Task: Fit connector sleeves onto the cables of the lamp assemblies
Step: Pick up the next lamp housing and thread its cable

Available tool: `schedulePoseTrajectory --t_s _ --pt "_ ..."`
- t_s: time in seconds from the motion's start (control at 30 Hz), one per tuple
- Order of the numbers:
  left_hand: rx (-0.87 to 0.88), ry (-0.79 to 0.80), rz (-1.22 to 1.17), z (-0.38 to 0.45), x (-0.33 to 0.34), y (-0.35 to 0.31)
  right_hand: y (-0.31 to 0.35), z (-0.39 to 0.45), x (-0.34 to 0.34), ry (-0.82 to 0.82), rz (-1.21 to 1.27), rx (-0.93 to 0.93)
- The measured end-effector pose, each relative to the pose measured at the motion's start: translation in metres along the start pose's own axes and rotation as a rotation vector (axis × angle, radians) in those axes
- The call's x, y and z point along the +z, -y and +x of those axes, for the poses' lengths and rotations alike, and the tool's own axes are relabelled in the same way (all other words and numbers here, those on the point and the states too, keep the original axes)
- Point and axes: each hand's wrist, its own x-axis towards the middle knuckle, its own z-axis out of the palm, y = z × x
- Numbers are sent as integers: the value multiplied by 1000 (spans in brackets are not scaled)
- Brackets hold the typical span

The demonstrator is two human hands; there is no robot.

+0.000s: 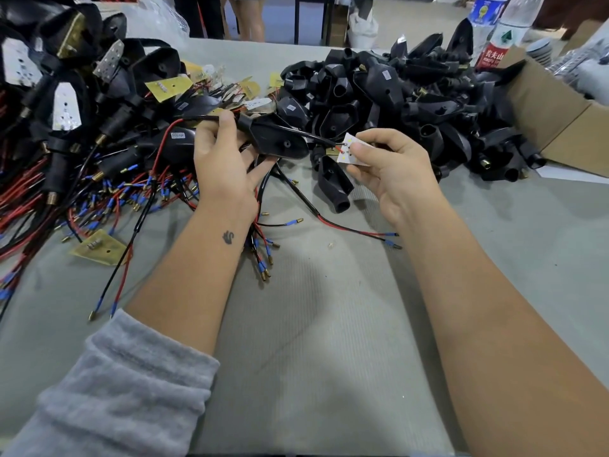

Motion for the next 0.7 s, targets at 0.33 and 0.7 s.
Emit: schedulePoseTrajectory --t_s 0.33,0.7 --pt "-10 78 72 0 5 9 -1 -6 8 -1 -66 -82" --pt "-60 290 188 -11 14 19 -2 -14 22 -4 -194 -145"
